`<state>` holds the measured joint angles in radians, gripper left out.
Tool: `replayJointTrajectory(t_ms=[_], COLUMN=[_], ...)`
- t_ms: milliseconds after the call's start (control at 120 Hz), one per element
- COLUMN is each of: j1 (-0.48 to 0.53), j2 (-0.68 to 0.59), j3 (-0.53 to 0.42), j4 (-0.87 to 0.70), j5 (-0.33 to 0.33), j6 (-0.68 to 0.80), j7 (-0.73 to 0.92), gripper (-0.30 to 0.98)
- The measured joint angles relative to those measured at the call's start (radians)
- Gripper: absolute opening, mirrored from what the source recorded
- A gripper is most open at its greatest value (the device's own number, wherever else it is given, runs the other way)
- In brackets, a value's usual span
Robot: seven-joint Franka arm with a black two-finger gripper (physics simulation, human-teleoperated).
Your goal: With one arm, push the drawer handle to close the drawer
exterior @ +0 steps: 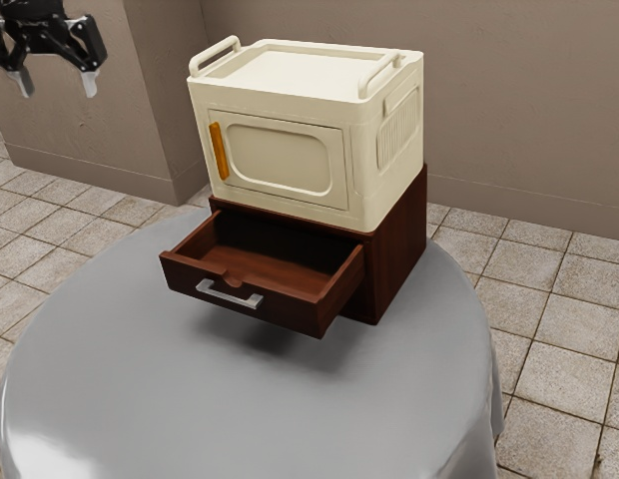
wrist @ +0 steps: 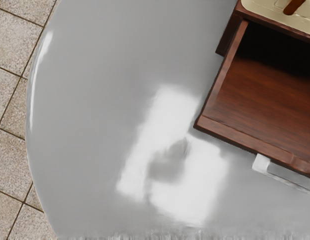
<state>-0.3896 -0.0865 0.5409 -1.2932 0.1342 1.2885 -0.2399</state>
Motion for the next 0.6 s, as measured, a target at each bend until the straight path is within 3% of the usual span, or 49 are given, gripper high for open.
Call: replayJointTrajectory(t_ms=[183, 383, 600], j1=[-0.046, 0.014, -0.031], j2=[0.026, 0.026, -0.011], j3=[-0.017, -0.079, -0.151], j4=[-0.029, -0.08, -0.178], j5=[-0.025, -0.061, -0.07], j6=[-0.02, -0.073, -0.128], j7=[-0.026, -0.05, -0.112], gripper=[0.69, 0.68, 0.26])
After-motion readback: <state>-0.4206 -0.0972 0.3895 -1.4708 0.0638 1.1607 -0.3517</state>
